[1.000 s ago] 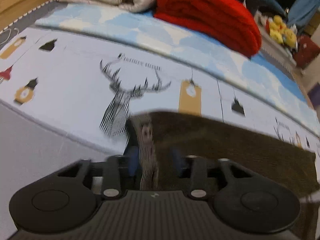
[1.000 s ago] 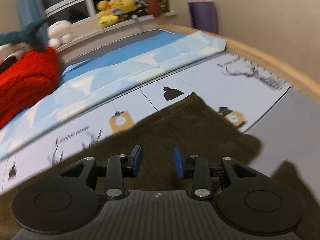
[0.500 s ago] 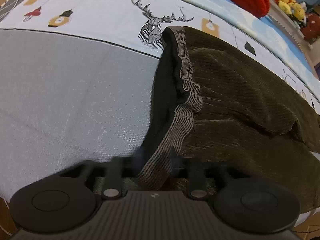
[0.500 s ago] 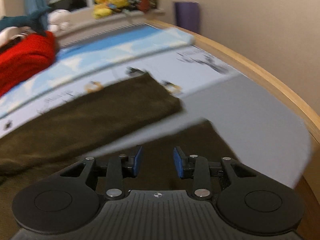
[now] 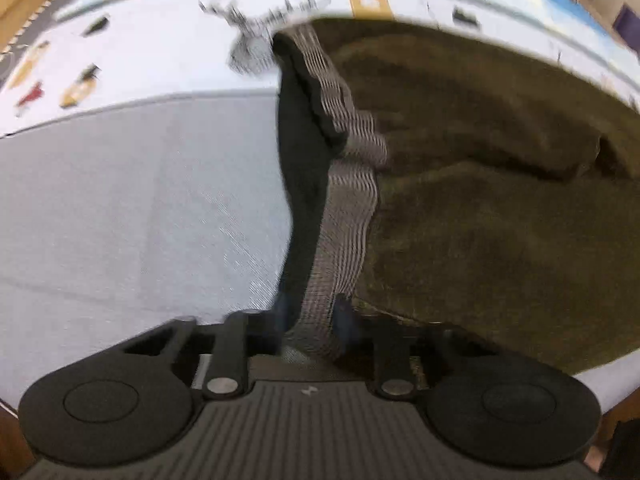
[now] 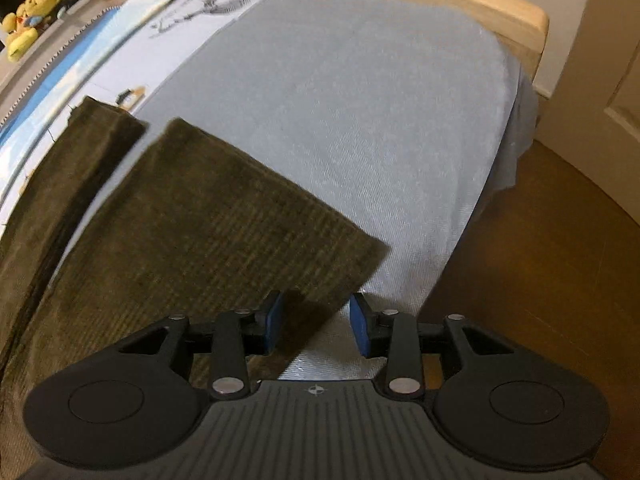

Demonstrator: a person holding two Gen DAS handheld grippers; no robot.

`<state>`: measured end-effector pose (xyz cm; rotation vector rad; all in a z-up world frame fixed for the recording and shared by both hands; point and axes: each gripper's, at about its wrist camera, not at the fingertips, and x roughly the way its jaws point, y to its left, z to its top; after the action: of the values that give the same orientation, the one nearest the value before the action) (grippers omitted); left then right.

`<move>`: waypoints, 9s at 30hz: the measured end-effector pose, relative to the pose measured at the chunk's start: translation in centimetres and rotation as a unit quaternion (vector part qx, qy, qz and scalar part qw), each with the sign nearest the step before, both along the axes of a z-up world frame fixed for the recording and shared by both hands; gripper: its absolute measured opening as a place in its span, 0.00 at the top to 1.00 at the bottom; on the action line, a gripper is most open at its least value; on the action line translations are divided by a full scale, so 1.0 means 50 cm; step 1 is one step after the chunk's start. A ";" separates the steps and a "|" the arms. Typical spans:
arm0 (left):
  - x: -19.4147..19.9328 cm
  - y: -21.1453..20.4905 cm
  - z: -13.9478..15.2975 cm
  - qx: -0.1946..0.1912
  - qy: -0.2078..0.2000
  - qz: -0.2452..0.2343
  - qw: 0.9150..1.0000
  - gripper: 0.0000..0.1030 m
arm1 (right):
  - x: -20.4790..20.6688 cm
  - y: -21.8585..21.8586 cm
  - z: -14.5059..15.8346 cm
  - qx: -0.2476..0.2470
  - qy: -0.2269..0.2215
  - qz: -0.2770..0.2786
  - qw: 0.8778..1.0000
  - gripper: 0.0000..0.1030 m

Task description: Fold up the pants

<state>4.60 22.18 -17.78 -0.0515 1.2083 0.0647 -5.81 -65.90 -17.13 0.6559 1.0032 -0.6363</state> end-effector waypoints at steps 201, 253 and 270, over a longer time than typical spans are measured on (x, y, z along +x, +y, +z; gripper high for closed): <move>-0.023 0.039 0.104 -0.049 -0.042 0.187 0.980 0.74 | 0.072 0.243 0.084 0.183 -0.052 0.121 0.974 0.90; 0.028 0.019 0.030 -0.047 0.018 0.226 0.973 0.53 | 0.188 0.019 0.059 0.095 -0.215 0.011 0.972 0.95; -0.038 0.057 0.036 -0.113 0.017 0.201 0.973 0.74 | -0.040 -0.103 0.014 0.122 -0.090 -0.121 0.981 0.92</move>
<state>2.70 25.05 -15.98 -0.4963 1.2215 0.2823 -7.81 -71.06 -16.43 1.0447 0.8453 -0.6585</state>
